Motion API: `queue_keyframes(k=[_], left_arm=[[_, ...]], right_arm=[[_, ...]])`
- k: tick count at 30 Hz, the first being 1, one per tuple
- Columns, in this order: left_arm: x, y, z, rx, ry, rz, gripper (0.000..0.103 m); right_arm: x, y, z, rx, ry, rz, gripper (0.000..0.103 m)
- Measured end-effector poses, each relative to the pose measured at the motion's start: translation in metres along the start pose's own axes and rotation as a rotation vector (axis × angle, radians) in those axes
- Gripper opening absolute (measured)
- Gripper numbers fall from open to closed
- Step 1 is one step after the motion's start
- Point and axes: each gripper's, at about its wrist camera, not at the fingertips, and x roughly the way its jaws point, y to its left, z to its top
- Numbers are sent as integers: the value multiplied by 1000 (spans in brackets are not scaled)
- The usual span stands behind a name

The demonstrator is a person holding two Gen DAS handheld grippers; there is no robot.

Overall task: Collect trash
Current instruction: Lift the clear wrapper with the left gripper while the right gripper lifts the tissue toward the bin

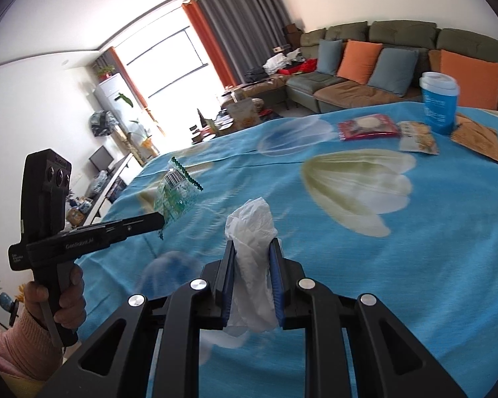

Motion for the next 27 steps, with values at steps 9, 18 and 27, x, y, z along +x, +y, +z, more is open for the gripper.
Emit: queue_keyframes(k=[9,18,27], left_arm=[[-55,24,-31,-41,-47,43,9],[-104,50,-65,-100,-89,85,9],[-133,73,-89,-153,-113,116,9]], right_arm=[[19,39,-4,-48,23,92,18],[36,80,-5,-101,52,174,18],[51,112,-8,-140,86,226,18]])
